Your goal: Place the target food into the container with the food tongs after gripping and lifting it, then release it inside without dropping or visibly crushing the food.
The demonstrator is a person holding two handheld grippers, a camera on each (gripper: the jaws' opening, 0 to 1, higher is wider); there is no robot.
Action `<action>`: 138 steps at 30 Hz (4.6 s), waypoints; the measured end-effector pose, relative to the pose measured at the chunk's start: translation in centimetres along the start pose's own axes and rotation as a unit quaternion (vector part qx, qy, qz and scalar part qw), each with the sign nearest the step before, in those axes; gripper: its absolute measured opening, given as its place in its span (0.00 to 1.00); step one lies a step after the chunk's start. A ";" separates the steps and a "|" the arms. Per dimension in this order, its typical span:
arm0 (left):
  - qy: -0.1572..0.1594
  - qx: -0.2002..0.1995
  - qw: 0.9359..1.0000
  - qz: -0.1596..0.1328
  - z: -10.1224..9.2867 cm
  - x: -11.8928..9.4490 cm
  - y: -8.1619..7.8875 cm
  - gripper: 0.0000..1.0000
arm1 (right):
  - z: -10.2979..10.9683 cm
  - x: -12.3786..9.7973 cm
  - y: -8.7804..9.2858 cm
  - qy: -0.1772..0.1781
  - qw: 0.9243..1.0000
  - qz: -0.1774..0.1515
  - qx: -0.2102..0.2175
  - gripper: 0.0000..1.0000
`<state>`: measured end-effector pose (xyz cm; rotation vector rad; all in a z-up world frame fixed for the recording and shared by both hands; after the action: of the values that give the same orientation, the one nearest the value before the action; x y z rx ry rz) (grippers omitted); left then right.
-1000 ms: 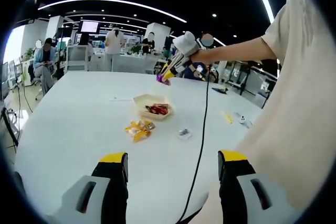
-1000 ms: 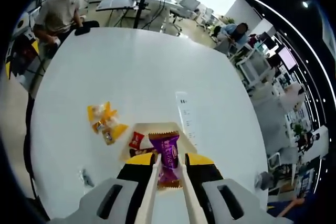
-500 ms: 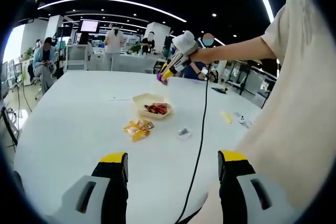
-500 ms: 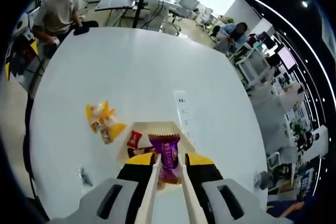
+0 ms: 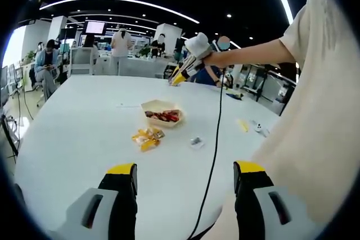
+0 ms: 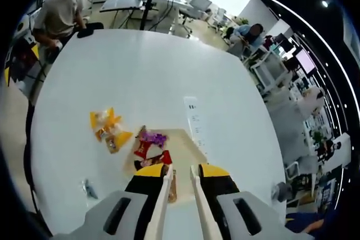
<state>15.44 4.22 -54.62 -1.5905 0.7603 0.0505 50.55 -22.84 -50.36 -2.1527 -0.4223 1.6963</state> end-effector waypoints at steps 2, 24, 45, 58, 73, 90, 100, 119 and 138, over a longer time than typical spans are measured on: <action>0.000 0.000 1.000 0.000 0.0 0.0 0.0 0.70 | 0.1 0.0 0.1 0.001 1.000 -0.001 0.001 0.23; 0.007 0.007 1.000 0.001 -0.4 0.3 -0.3 0.70 | 2.9 0.7 2.1 -0.036 0.999 0.003 0.018 0.26; 0.015 0.012 1.000 0.004 -1.1 0.5 -0.1 0.69 | 8.1 1.8 3.3 -0.093 0.995 -0.005 0.034 0.27; 0.020 0.013 1.000 0.004 -1.6 0.7 0.0 0.69 | 12.1 2.9 4.4 -0.128 0.991 0.008 0.031 0.27; 0.023 0.013 1.000 0.005 -2.1 0.5 0.3 0.69 | 15.0 3.6 5.8 -0.148 0.988 0.018 0.041 0.27; 0.024 0.014 1.000 0.009 -2.5 0.1 0.8 0.69 | 16.5 4.5 6.9 -0.160 0.986 0.029 0.037 0.27; 0.024 0.014 1.000 0.010 -2.7 0.0 0.8 0.69 | 17.0 4.7 7.2 -0.165 0.985 0.033 0.031 0.27; 0.024 0.014 1.000 0.014 -3.0 0.0 1.0 0.70 | 18.0 5.4 8.1 -0.171 0.984 0.049 0.009 0.28; 0.018 0.010 1.000 0.016 -3.0 0.0 1.1 0.70 | 18.7 6.8 8.9 -0.171 0.982 0.074 -0.031 0.28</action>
<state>13.70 1.61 -54.98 -1.5641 0.8120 0.0372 33.98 -25.83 -64.26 -1.9775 -0.4193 2.1757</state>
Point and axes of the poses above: the point that each gripper's makers call its tool centre point, and the gripper's own axes: x roughly forward along the fingers, z roughly to its left, y roughly out of its underside, the point moved 9 cm from there along -x, roughly backward along the fingers, and after that the axes turned 12 degrees about -y, right-handed, at the moved point
